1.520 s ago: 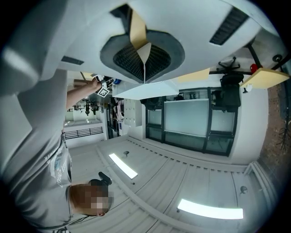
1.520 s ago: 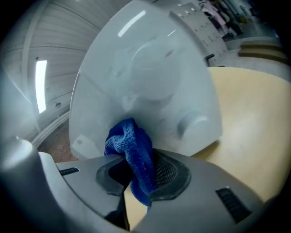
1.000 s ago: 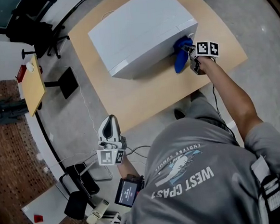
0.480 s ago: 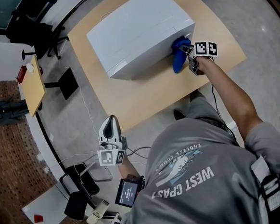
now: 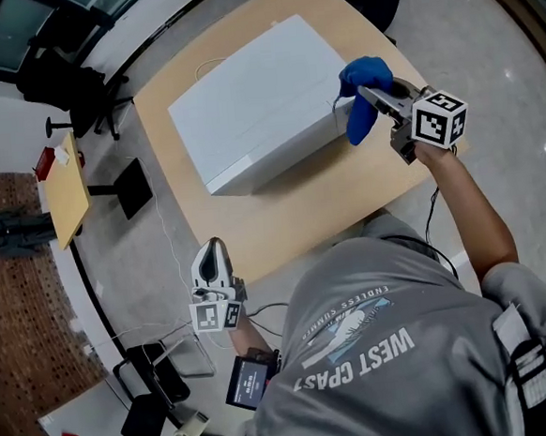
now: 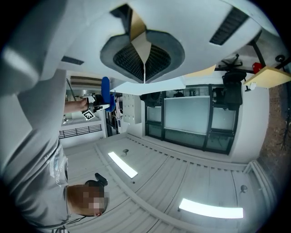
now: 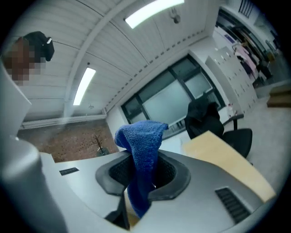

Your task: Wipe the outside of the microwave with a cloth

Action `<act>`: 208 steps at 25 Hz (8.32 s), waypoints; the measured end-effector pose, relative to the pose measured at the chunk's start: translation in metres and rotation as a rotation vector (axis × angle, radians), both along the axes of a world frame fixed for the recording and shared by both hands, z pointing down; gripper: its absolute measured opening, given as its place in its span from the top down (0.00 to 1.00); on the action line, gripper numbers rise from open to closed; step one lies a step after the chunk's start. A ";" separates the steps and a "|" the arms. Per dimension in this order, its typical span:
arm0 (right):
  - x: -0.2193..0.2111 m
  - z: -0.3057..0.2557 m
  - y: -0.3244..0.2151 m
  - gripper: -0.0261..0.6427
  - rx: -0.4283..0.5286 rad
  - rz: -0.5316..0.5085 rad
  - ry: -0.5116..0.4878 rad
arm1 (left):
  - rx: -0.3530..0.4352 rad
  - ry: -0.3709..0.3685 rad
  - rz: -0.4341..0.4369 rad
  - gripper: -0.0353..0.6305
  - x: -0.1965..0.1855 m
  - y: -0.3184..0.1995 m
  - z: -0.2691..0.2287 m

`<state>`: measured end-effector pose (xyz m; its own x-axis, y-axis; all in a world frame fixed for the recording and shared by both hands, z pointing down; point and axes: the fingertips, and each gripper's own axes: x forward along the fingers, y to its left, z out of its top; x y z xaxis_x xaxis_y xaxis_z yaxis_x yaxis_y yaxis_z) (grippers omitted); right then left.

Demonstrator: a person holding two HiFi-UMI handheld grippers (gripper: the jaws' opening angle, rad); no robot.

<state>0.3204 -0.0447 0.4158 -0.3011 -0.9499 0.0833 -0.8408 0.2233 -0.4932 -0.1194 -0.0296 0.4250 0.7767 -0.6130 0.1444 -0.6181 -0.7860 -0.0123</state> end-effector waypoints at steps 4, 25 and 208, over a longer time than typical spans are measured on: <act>0.073 -0.047 -0.060 0.82 0.110 0.095 0.049 | 0.020 -0.003 -0.029 0.90 0.025 -0.019 -0.018; 0.094 0.223 -0.166 0.82 -0.275 -0.044 -0.505 | -0.085 -0.075 -0.201 0.90 0.086 -0.040 0.007; -0.322 -0.020 -0.205 0.64 -0.267 -0.669 -0.016 | -0.465 -0.282 0.171 0.79 0.009 -0.224 0.287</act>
